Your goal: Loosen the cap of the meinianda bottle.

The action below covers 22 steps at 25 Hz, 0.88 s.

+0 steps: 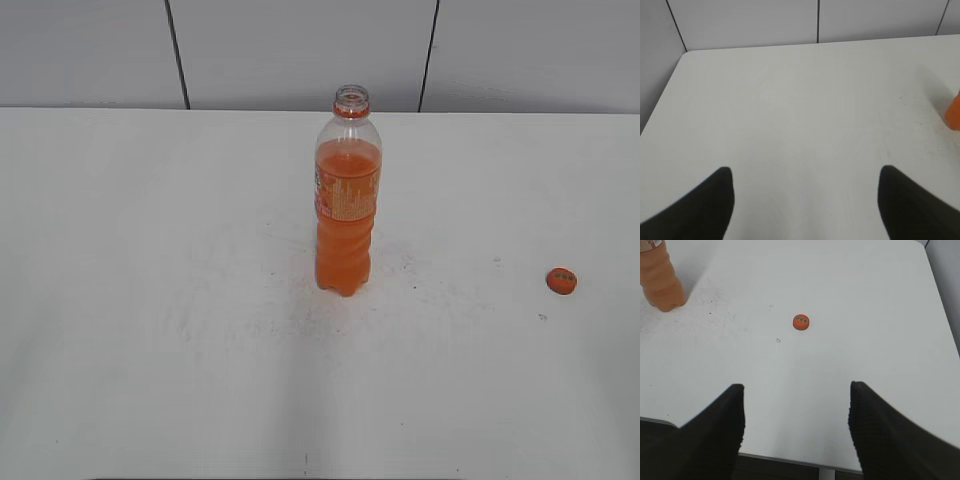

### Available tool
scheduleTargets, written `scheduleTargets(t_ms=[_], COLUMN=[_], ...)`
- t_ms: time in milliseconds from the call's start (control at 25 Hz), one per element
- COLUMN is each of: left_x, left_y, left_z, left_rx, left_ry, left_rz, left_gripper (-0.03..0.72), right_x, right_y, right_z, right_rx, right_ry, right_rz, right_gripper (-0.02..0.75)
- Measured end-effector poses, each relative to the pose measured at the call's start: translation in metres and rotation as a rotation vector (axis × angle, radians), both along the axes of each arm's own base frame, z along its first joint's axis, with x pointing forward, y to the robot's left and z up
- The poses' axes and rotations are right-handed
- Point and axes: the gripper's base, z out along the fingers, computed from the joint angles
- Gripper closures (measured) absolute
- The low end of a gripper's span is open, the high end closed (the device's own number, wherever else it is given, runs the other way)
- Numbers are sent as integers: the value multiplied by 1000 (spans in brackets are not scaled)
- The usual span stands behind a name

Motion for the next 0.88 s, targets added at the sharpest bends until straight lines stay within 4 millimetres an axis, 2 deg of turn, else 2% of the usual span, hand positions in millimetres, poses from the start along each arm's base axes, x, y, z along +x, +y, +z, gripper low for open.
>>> scheduleTargets(t_ms=[880], left_x=[0], left_y=[-3], left_z=[0], left_rx=[-24], left_ry=[-2], left_rz=[-25], left_gripper=[185], right_x=[0], right_y=[0], right_z=[0], right_rx=[0], right_ry=[-3], right_rz=[0], right_gripper=[246])
